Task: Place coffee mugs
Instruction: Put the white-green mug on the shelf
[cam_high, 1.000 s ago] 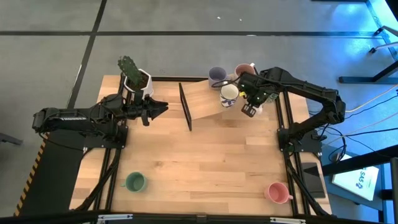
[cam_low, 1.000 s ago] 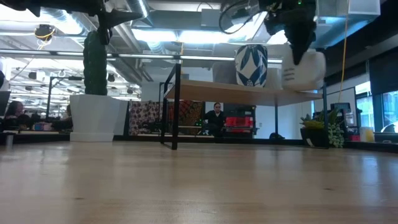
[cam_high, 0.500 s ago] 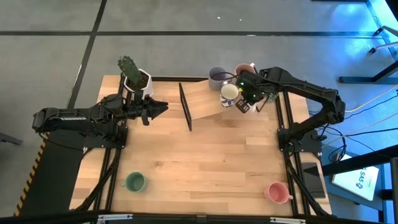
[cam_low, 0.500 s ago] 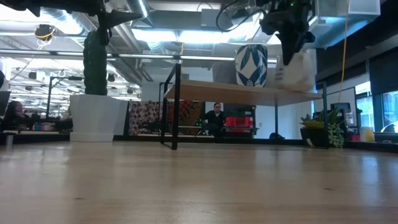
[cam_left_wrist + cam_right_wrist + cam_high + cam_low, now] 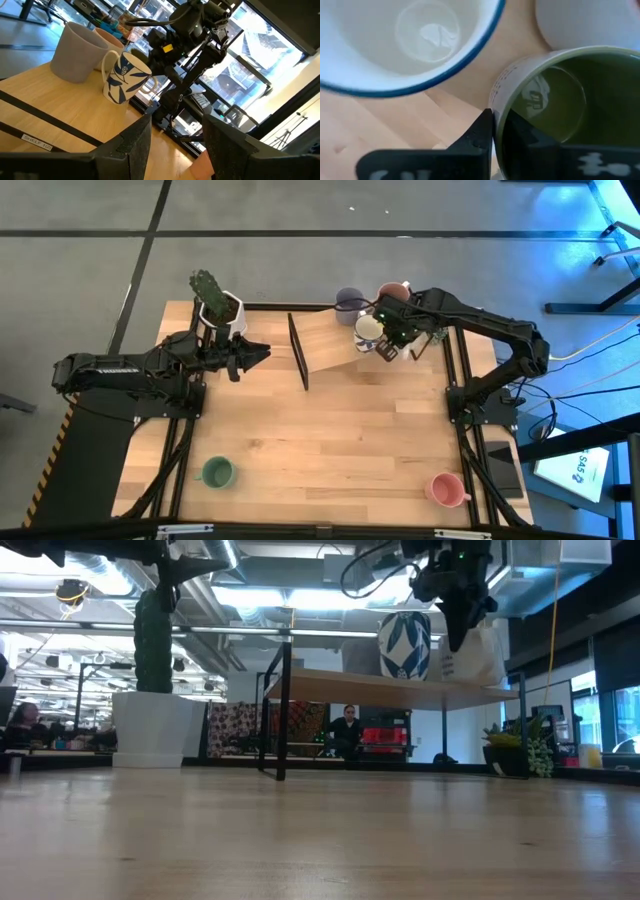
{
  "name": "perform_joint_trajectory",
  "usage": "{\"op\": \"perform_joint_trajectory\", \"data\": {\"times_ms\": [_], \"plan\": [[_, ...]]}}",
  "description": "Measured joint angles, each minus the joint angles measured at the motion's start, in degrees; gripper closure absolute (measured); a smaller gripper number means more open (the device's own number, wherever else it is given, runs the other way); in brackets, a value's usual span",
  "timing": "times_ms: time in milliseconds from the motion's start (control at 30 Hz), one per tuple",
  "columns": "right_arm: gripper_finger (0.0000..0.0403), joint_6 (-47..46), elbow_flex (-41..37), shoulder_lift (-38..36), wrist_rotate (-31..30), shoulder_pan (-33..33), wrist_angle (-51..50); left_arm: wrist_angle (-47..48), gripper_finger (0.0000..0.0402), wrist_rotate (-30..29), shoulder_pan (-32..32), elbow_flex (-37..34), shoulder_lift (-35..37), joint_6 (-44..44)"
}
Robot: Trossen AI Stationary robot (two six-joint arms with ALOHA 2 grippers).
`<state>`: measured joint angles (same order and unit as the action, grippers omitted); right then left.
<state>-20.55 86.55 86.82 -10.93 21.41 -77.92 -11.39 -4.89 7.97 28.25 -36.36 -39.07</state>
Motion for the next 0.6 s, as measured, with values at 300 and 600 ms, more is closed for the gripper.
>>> {"op": "perform_joint_trajectory", "data": {"times_ms": [300,600], "plan": [[0.0311,1.54,1.16,0.16,-1.99,0.04,0.21,0.0,0.0231,0.04,0.0,0.0,0.01,0.0],[0.0254,2.56,1.48,0.16,-1.5,1.27,1.19,0.02,0.0231,0.03,0.0,0.0,0.0,0.02]]}}
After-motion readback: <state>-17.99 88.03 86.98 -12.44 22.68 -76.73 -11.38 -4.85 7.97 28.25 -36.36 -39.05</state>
